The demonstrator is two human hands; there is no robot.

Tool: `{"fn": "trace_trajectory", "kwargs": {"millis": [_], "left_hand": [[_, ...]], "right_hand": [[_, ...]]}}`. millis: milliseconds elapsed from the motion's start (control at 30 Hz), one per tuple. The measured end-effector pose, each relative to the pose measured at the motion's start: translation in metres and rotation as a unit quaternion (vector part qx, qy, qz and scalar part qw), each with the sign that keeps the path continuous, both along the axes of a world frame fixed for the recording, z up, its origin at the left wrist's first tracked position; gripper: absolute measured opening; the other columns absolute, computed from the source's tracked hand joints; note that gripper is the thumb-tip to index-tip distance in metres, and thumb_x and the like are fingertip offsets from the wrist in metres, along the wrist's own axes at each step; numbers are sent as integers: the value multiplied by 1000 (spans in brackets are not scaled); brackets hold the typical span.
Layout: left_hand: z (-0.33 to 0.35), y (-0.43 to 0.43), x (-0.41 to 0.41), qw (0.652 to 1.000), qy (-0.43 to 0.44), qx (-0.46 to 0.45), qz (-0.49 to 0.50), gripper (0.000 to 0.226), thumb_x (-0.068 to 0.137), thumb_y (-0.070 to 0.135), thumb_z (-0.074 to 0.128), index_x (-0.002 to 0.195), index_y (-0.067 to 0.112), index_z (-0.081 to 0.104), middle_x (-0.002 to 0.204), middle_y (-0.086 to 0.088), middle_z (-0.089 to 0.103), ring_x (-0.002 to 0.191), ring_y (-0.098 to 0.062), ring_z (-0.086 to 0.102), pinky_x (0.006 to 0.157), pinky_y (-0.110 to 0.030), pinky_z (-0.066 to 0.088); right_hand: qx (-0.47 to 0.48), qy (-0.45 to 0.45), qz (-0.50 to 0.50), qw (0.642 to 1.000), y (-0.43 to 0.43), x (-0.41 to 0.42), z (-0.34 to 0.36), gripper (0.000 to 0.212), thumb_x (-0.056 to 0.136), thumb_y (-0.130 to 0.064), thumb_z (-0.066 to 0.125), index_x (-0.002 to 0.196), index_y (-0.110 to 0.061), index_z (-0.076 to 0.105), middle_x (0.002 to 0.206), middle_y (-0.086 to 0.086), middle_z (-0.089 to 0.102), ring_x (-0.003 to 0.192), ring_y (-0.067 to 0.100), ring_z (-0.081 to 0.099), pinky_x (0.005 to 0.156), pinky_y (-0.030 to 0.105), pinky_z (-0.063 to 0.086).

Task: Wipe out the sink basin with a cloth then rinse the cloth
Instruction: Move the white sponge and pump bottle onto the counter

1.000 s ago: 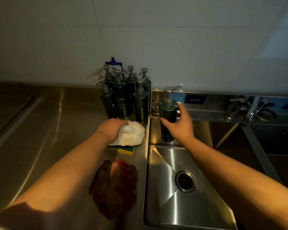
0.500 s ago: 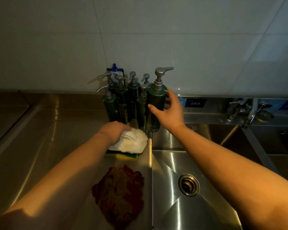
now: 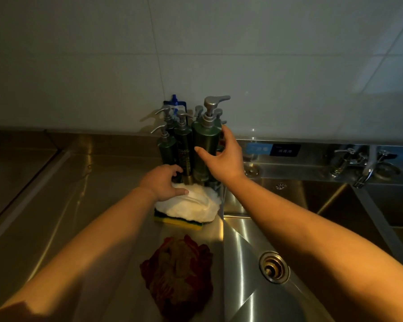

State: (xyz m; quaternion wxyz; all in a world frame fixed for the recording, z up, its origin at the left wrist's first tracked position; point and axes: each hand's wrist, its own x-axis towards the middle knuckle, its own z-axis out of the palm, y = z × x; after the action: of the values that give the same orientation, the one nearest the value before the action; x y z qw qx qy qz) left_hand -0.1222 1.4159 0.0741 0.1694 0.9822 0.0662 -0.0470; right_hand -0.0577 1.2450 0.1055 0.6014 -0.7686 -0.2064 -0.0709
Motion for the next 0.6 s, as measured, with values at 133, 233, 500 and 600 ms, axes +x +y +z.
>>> {"fn": "trace_trajectory", "kwargs": {"millis": [133, 233, 500, 600], "left_hand": [[-6, 4, 0, 1000, 8, 9, -4, 68, 76, 49, 73, 131, 19, 49, 128, -6, 55, 116, -21, 54, 96, -35, 45], [-10, 6, 5, 1000, -9, -4, 4, 67, 75, 48, 74, 130, 19, 50, 125, -7, 55, 113, -22, 55, 94, -35, 45], [-23, 13, 18, 998, -25, -52, 16, 62, 75, 54, 70, 124, 19, 54, 117, -6, 57, 106, -22, 57, 88, -33, 47], [-30, 17, 17, 998, -39, -34, 23, 53, 79, 55, 64, 119, 22, 57, 112, -2, 57, 101, -19, 57, 83, -33, 47]], "right_hand": [[1, 14, 12, 1000, 17, -2, -8, 69, 76, -21, 76, 134, -19, 41, 134, 2, 49, 122, 13, 45, 101, 41, 46], [-2, 21, 7, 1000, 29, 1, -15, 70, 75, -18, 77, 135, -13, 41, 134, 6, 49, 124, 17, 47, 102, 41, 44], [-19, 45, -6, 999, 53, 11, -38, 69, 75, -17, 77, 136, -14, 42, 134, 5, 50, 125, 16, 46, 105, 35, 41], [-31, 52, -6, 998, 62, 13, -47, 69, 76, -17, 76, 136, -15, 42, 135, 4, 49, 126, 15, 45, 106, 31, 38]]}}
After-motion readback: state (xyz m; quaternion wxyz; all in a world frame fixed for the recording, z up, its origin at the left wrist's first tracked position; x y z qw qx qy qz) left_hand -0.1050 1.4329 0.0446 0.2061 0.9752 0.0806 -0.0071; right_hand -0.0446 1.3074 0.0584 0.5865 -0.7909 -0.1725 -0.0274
